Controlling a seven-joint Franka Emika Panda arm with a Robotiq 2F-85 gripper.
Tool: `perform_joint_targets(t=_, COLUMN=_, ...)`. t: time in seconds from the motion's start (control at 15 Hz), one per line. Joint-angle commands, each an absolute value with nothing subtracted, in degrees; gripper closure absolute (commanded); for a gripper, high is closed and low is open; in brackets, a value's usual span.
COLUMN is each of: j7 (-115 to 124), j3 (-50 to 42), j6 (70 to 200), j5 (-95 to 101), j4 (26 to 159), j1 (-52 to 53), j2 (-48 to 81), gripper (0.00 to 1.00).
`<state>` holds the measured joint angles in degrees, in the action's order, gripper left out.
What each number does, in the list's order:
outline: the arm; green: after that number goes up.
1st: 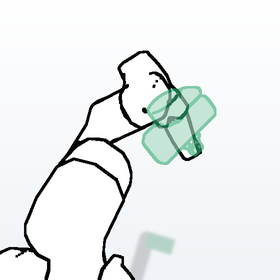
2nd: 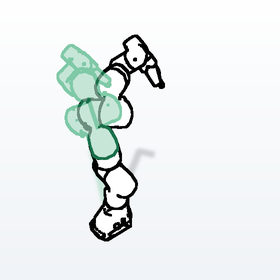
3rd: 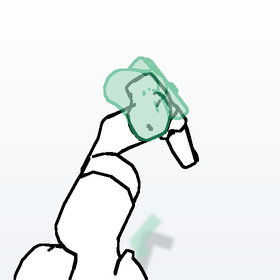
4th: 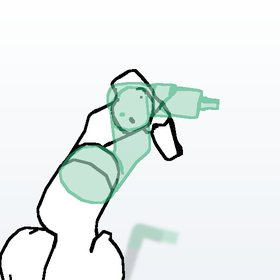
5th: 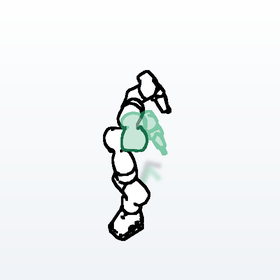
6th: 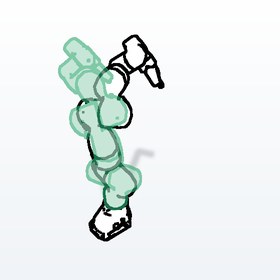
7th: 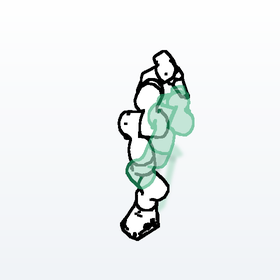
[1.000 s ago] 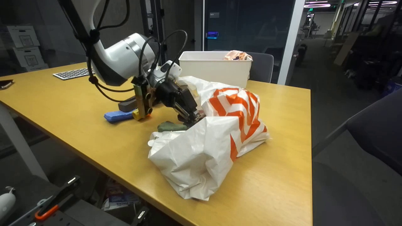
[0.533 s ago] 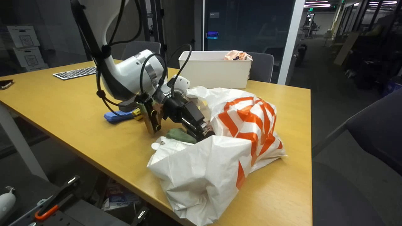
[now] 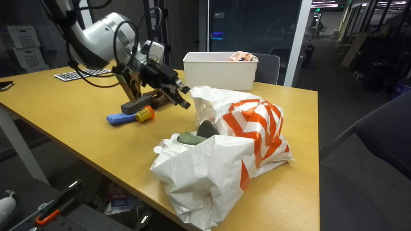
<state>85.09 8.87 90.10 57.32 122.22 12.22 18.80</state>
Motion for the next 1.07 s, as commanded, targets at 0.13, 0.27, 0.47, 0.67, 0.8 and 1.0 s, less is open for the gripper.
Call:
perform_joint_targets(t=0.13, j7=83.4, j3=12.2, j6=91.1, j5=52.9, j4=121.7, j1=14.3, j2=12.5, gripper=0.00)
perform_joint_targets(t=0.27, j7=83.4, j3=12.1, j6=91.1, j5=52.9, j4=122.2, j1=14.6, j2=12.4, gripper=0.00)
perform_joint_targets(t=0.47, j7=83.5, j3=11.2, j6=91.3, j5=53.0, j4=122.3, j1=14.0, j2=14.3, gripper=0.00)
perform_joint_targets(t=0.67, j7=80.5, j3=13.0, j6=101.0, j5=52.6, j4=123.1, j1=14.3, j2=13.9, gripper=0.00)
perform_joint_targets(t=0.8, j7=79.5, j3=14.0, j6=106.5, j5=51.1, j4=122.0, j1=14.9, j2=14.6, gripper=0.00)
perform_joint_targets(t=1.0, j7=76.3, j3=15.4, j6=114.0, j5=49.8, j4=121.0, j1=16.2, j2=14.5, gripper=0.00)
